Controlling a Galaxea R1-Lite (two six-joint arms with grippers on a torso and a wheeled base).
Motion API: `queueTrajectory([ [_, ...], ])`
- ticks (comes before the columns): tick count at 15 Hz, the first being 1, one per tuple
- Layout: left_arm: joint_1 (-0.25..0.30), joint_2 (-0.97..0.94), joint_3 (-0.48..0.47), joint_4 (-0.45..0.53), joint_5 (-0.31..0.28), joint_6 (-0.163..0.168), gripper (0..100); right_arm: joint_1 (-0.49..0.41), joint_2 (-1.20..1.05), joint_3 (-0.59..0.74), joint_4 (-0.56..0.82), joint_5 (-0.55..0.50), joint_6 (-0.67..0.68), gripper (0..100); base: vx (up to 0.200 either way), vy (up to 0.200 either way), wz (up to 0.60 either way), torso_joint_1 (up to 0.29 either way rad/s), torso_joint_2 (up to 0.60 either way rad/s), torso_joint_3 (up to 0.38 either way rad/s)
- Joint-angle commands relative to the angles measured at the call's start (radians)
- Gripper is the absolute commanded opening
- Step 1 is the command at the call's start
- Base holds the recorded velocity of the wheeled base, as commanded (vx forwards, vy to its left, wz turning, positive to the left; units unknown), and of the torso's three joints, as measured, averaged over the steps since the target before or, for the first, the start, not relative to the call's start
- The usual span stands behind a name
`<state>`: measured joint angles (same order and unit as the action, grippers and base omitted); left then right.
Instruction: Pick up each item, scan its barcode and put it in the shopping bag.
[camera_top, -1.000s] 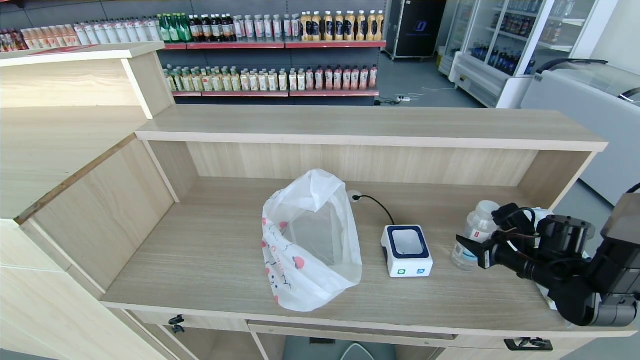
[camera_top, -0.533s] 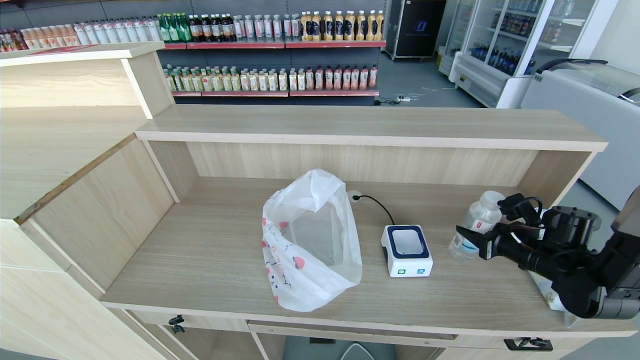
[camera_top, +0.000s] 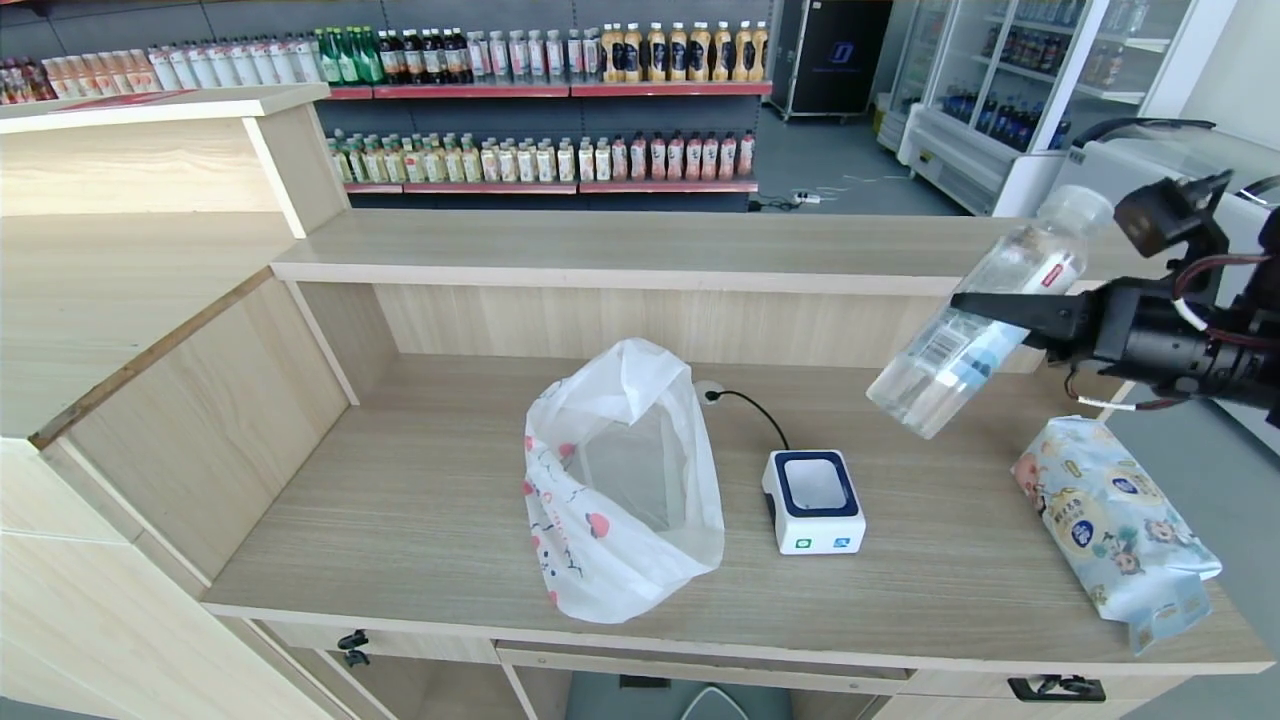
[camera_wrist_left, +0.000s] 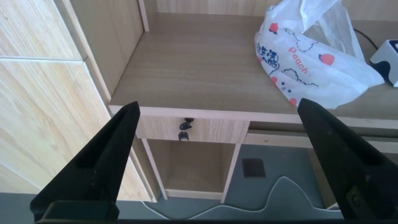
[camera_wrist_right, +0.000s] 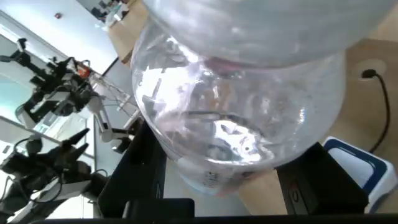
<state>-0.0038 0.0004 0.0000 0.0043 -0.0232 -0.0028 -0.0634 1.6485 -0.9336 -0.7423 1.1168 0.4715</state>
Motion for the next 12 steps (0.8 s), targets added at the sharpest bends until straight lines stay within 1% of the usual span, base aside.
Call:
queueTrajectory([
  [1,0.001,0.001,0.000,0.000,0.000,0.000,100,0.030,-0.161,-0.119,0.018,0.118,0.110,0,0.000,0.000,0.00,0.000,0.00,0.000],
  [2,-0.001,0.001,0.000,0.000,0.000,0.000,100,0.036,-0.173,-0.131,0.018,0.150,0.128,0,0.000,0.000,0.00,0.000,0.00,0.000],
  [3,-0.001,0.001,0.000,0.000,0.000,0.000,100,0.076,-0.196,-0.145,0.020,0.190,0.148,0,0.000,0.000,0.00,0.000,0.00,0.000],
  [6,-0.001,0.001,0.000,0.000,0.000,0.000,100,0.165,-0.227,-0.208,0.020,0.199,0.243,0,0.000,0.000,0.00,0.000,0.00,0.000],
  [8,0.001,0.001,0.000,0.000,0.000,0.000,100,0.191,-0.230,-0.221,0.020,0.202,0.260,0,0.000,0.000,0.00,0.000,0.00,0.000],
  [10,-0.001,0.001,0.000,0.000,0.000,0.000,100,0.200,-0.265,-0.189,0.041,0.252,0.280,0,0.000,0.000,0.00,0.000,0.00,0.000],
  [12,-0.001,0.001,0.000,0.000,0.000,0.000,100,0.203,-0.306,-0.117,0.040,0.322,0.279,0,0.000,0.000,0.00,0.000,0.00,0.000],
])
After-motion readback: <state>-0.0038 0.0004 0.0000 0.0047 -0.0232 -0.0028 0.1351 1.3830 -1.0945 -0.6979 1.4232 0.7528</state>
